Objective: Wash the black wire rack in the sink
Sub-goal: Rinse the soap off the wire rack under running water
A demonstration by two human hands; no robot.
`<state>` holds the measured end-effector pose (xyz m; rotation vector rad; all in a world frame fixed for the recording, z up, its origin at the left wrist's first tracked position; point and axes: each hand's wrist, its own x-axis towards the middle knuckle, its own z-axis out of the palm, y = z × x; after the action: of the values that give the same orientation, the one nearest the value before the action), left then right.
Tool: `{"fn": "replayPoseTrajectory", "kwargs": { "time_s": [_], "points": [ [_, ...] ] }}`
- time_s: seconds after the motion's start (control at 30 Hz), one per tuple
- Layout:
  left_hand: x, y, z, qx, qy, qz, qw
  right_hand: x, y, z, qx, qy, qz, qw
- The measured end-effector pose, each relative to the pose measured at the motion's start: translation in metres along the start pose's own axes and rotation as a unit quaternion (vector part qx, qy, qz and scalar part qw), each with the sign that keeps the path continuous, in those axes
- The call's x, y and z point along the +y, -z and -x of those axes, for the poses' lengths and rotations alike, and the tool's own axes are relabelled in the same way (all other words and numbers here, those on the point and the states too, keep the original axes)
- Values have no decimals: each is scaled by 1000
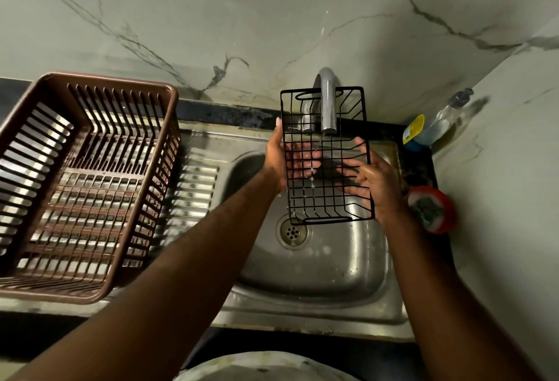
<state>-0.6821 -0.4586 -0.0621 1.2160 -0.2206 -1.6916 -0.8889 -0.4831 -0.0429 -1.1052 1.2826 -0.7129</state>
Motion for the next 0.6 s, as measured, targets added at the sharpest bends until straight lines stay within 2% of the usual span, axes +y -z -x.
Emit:
{"fn": "replayPoseTrajectory", "kwargs": {
  "time_s": [0.17,0.6],
  "points": [
    [-2,8,1,-47,48,12,998,-7,0,-6,-5,-2,16,1000],
    [-12,2,5,18,38,20,999,-12,2,-11,-16,-11,23,1000]
  ]
}}
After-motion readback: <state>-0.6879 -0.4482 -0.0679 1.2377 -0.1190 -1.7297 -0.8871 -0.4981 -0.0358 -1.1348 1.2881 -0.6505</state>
